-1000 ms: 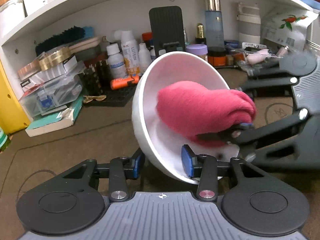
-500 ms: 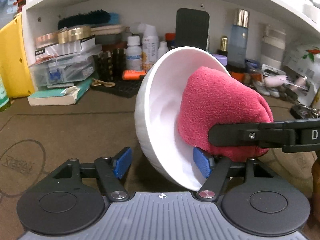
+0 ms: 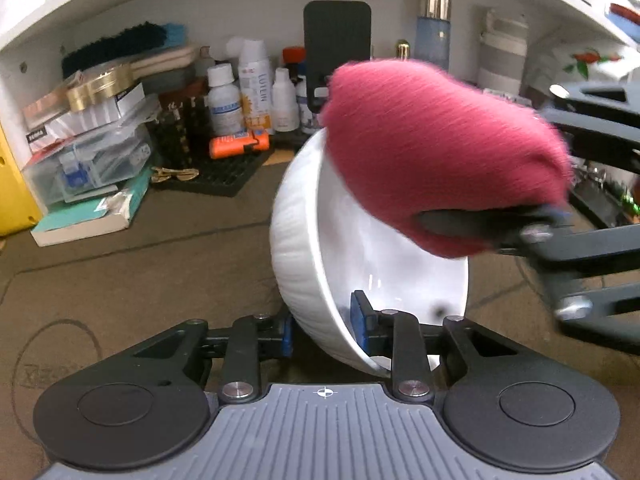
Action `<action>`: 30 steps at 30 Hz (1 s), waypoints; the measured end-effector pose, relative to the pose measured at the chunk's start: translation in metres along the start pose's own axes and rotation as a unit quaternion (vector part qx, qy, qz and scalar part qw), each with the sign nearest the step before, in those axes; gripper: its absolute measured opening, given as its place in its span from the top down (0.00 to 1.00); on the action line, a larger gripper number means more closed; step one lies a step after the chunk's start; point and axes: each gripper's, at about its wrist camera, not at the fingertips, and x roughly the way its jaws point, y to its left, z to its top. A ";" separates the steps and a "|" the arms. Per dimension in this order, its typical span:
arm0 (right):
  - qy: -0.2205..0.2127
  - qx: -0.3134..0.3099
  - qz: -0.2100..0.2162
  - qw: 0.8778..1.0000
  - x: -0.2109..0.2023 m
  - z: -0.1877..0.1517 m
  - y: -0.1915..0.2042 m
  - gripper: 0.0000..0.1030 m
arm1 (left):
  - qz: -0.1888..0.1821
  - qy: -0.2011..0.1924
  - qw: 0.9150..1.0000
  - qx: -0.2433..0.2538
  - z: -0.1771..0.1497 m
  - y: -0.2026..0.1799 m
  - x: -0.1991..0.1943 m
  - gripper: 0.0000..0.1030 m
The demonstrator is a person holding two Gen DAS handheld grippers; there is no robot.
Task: Clean bowl
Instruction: 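Continue scrubbing inside the bowl with the towel held by the right gripper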
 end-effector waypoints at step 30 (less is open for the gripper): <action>0.022 0.474 0.187 0.860 0.047 -0.080 -0.070 0.72 | 0.023 -0.051 0.993 -0.107 -0.011 -0.001 0.012 0.60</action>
